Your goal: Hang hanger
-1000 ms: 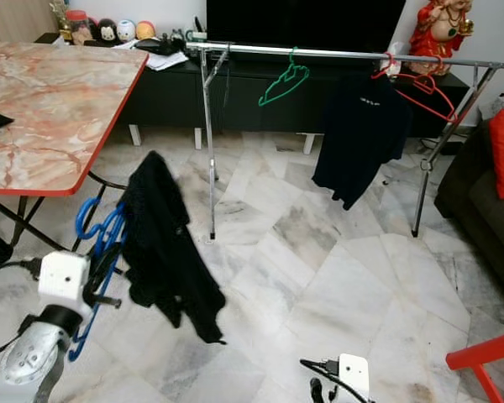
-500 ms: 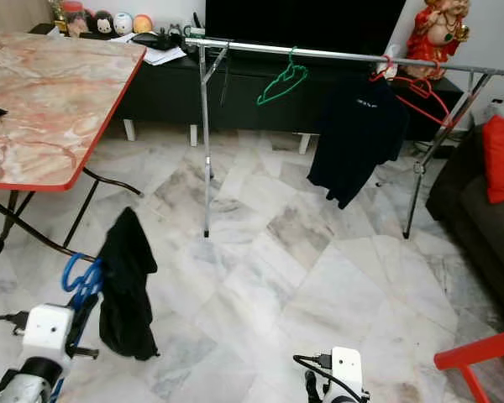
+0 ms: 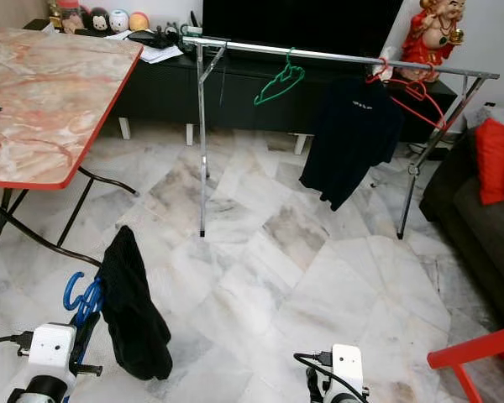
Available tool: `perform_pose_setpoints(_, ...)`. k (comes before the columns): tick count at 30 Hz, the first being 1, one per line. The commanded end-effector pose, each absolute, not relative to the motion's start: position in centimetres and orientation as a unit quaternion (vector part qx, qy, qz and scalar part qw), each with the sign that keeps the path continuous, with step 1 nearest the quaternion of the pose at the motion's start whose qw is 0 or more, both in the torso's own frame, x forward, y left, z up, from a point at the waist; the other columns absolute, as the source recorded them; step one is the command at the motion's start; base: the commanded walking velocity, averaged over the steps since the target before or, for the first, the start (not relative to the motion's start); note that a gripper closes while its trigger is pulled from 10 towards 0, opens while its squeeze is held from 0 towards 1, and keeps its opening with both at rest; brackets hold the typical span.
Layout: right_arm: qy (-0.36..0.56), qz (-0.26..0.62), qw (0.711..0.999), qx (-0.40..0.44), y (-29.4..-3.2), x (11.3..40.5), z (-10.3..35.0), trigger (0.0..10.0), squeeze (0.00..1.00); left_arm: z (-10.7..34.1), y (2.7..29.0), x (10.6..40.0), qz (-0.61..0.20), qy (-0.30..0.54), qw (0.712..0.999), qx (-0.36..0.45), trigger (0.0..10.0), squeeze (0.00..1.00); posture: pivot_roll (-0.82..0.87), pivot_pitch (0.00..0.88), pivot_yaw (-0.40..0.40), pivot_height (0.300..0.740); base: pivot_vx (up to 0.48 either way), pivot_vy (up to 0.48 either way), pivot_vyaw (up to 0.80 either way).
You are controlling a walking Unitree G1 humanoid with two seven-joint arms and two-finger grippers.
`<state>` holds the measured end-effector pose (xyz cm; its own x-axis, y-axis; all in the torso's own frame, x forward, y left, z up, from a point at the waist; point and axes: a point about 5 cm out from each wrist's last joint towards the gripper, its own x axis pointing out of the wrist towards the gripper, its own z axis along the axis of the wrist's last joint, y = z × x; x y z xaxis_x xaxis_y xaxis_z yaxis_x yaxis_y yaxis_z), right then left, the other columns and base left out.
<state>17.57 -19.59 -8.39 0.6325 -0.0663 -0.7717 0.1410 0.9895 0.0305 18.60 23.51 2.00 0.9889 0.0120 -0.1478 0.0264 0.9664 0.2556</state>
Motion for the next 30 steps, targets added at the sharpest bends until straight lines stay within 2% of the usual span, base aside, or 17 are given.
perform_pose_setpoints(1,0.422,-0.065,0.903,0.044,-19.9,17.6,-8.3,10.0,0.00,2.7,23.4,19.1,-0.016,0.051,0.989,0.138,10.0,0.00,0.11,0.024,-0.146,0.740,0.000,0.000,0.00)
perform_pose_setpoints(16,0.429,-0.096,0.895,0.070,-19.1,16.9,-8.8,10.0,0.00,3.7,25.0,20.4,-0.027,0.042,0.988,0.149,10.0,0.00,0.11,0.004,-0.053,0.740,0.000,0.000,0.00)
perform_pose_setpoints(30,0.416,-0.134,0.896,0.073,-20.5,16.9,-8.5,10.0,0.00,3.8,23.6,23.3,-0.055,0.033,0.989,0.137,10.0,0.00,0.03,0.000,-0.028,0.740,0.000,0.000,0.00)
